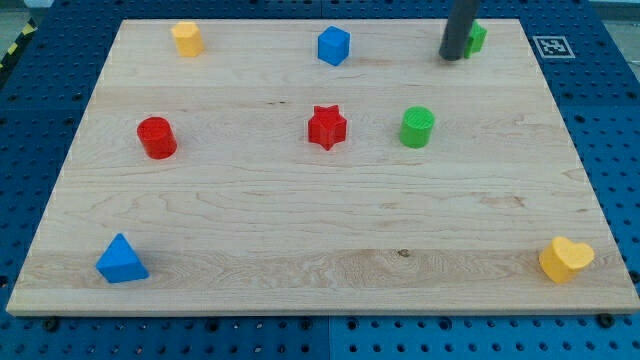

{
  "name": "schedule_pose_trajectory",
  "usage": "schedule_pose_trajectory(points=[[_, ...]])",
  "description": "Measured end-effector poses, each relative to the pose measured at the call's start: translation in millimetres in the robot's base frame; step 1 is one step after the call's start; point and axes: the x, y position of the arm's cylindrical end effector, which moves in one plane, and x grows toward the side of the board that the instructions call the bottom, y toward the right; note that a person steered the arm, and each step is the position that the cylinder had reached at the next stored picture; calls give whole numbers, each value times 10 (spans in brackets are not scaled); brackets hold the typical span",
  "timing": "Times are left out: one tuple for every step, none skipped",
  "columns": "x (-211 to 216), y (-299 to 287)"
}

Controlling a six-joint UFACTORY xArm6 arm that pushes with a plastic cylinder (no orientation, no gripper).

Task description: Keep arm in between green blocks

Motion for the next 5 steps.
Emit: schedule_pose_trajectory(points=[[-79, 206], [-79, 526], [-79, 536], [-79, 255], [-79, -47]])
